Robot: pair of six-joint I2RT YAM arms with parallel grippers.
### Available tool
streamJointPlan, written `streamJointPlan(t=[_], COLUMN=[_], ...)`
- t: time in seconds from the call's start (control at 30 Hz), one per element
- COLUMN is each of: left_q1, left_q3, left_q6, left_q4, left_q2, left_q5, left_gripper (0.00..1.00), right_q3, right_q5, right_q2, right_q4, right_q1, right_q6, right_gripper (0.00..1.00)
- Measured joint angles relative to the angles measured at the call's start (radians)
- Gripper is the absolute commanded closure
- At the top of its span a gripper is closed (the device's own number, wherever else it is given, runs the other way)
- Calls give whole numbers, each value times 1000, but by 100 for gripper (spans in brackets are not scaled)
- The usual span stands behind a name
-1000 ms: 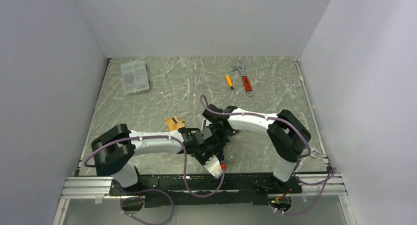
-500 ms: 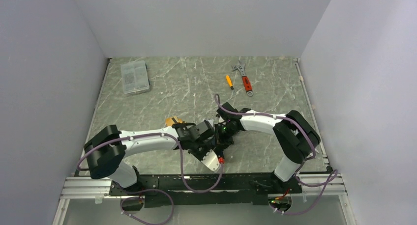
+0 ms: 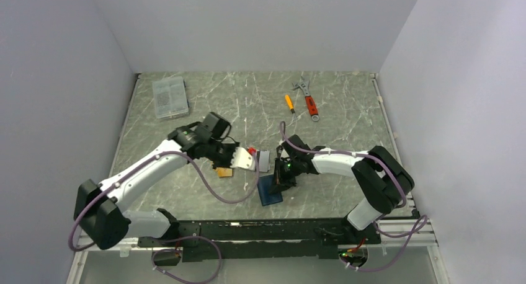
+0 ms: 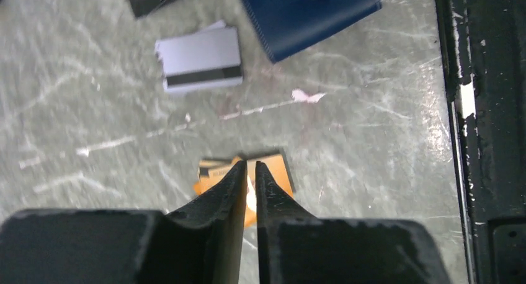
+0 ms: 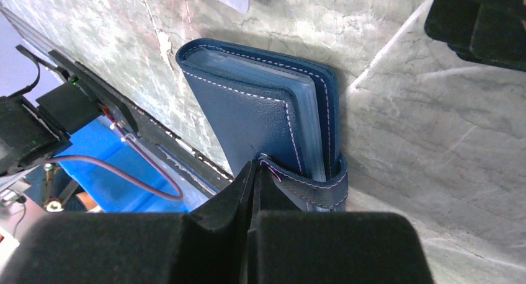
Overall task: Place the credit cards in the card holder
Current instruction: Close the card holder at the center of the board, then reset both arms
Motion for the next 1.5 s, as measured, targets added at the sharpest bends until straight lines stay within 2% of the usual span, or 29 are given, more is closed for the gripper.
streamJointPlan(t=[0.07,0.13,0.2,0.23,0.27,0.3,0.37,0.47,0.6,0.77,0.93,1.07,1.13,1.23,1.37,1.5], left_q1=[69,146,218,259,285,320,383,484,606,654,663,667,674,690,695,699], left_q3=[-21,-51,-78,-88,-92,-95,-95,-95,-88,-91,-156,-225,-290,-449,-623,-745], left_q6=[-22,-40,-61,-71,-76,-87,-111,-134,-180,-295,-408,-525,-581,-641,-670,-679], left_q4=[-9,-21,-36,-47,-58,-65,-79,-88,-95,-56,16,113,194,348,497,705], left_q2=[-45,-92,-128,-142,-152,-163,-188,-248,-365,-500,-600,-570,-548,-529,-517,-470], left_q5=[25,45,61,70,74,78,84,87,90,40,-7,-27,-38,-44,-45,-47], left_gripper=[80,82,63,44,6,1,1,1,1,1,1,1,1,1,1,1], right_q3=[-9,-8,-3,3,10,22,51,119,229,367,484,468,407,216,-27,-169], right_q5=[13,53,101,132,165,198,254,328,381,387,452,584,656,811,1051,1226], right_q2=[-31,-59,-81,-92,-102,-109,-122,-157,-234,-290,-304,-339,-366,-441,-515,-512], right_q4=[30,30,24,19,12,2,-18,-70,-135,-179,-227,-230,-199,-89,53,233], right_q1=[6,31,61,79,96,113,142,172,183,189,168,-43,-184,-365,-399,-433], right_q6=[3,-2,-13,-20,-25,-34,-47,-72,-101,-139,-198,-241,-259,-304,-399,-452], right_gripper=[91,86,80,74,66,58,42,25,12,1,0,0,0,0,0,0])
